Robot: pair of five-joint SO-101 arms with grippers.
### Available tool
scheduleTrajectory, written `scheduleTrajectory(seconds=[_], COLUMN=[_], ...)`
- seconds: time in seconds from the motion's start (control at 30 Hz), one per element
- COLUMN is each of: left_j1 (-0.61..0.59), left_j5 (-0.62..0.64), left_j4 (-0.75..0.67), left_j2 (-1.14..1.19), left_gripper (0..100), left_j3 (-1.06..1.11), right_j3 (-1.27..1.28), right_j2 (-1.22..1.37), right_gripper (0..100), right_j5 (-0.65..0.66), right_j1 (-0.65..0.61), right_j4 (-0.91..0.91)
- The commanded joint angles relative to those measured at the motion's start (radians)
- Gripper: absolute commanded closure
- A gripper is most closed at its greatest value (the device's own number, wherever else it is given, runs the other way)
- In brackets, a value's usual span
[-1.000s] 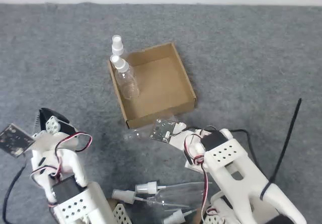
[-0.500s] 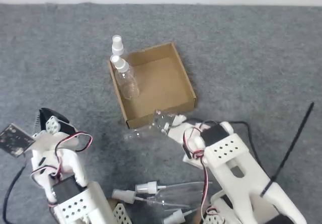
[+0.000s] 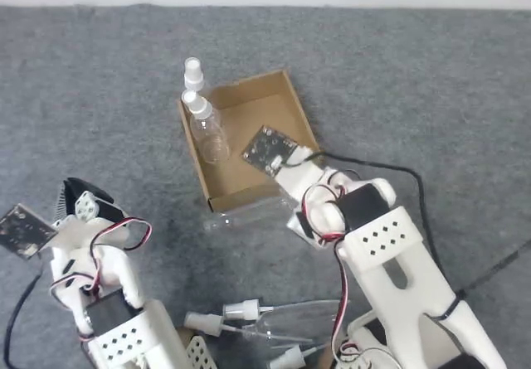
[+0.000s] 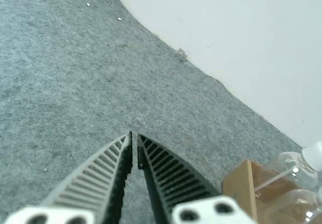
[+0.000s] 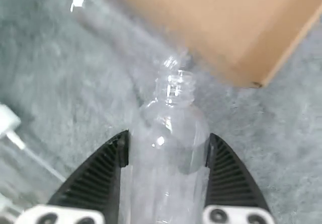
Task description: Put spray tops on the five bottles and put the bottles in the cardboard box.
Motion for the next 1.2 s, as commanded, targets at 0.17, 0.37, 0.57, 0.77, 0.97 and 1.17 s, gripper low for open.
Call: scheduleTrajectory(seconds=[0.17,0.37,0.57,0.77,0.97,1.17], left_j1=[0.006,0.028,0.071,0.071,0.066,0.072], left_j5=[-0.008,-0.008,-0.009,-0.009,-0.203,-0.348], left_j4=[-0.037,-0.052,-0.058,-0.058,-0.052,0.0], left_j2=[-0.021,-0.021,-0.021,-0.021,-0.021,-0.021], left_gripper=[98,98,98,98,98,98], left_j3=[-0.004,0.01,0.022,0.021,0.021,0.004], right_j3=[-0.161,-0.02,0.164,0.222,0.328,0.345], right_j2=[-0.071,-0.288,-0.429,-0.501,-0.555,-0.558], right_gripper=[89.7,89.4,89.4,89.6,89.7,89.7], right_j5=[-0.104,-0.144,-0.14,-0.147,-0.193,-0.264], right_j1=[0.01,0.005,0.012,0.024,0.101,0.154], right_j4=[0.048,0.004,-0.084,-0.105,-0.236,-0.274])
